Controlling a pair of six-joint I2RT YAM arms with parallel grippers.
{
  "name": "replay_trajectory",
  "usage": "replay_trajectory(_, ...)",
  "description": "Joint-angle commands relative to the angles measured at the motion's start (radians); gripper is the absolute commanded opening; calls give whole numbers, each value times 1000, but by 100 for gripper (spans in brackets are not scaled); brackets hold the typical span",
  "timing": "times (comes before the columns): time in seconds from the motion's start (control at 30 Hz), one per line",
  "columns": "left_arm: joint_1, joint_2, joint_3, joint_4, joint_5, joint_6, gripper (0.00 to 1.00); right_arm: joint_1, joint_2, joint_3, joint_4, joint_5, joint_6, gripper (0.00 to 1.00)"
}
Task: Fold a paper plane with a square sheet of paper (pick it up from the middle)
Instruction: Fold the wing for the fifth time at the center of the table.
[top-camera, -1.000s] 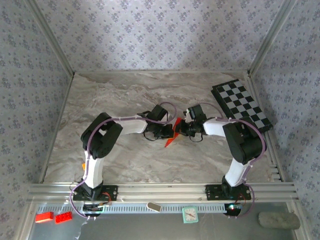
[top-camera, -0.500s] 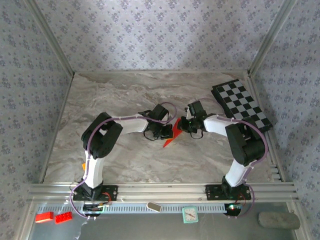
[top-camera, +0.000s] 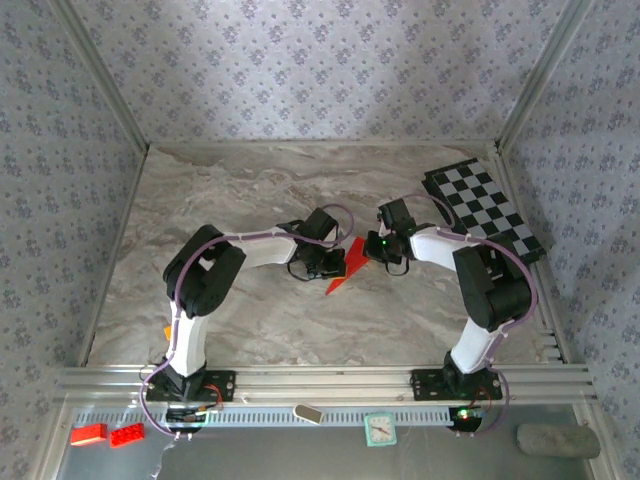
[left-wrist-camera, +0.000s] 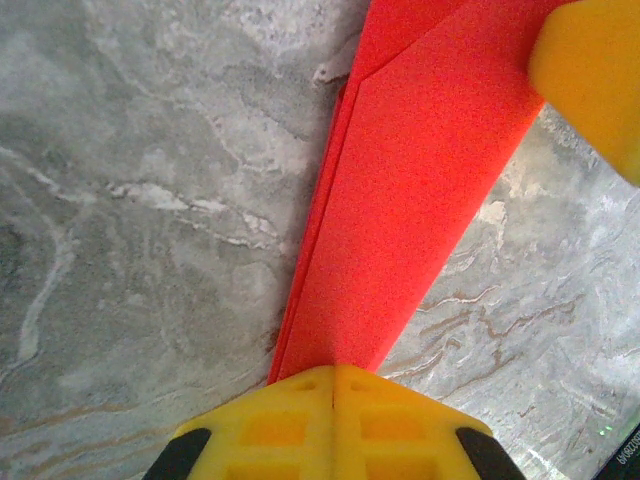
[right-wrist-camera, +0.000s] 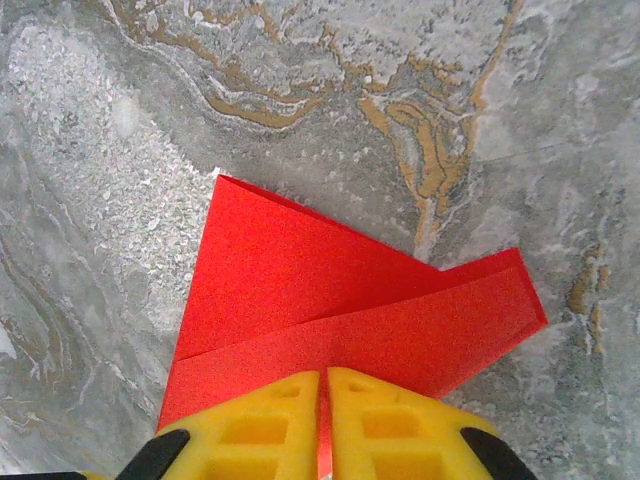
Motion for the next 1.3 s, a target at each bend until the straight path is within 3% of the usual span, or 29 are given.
replay_trajectory(0.0, -4, 43, -11, -104, -48, 3, 2, -19, 34, -18, 7, -8, 6, 12)
replay_trajectory(0.3, -3, 50, -19, -112, -52, 3, 0, -106, 94, -52, 91, -124, -31, 12)
replay_trajectory(0.73, -1, 56, -12, -149, -75, 21, 0, -261, 164, 93, 19, -124, -75, 12)
replay_trajectory(1.03, -1, 57, -1, -145, -68, 27, 0, -279, 56, 95, 23, -159, -84, 12)
replay_trajectory(1.27, -2, 61, 15, -147, -60, 28, 0, -256, -156, -37, 91, -179, -56, 14)
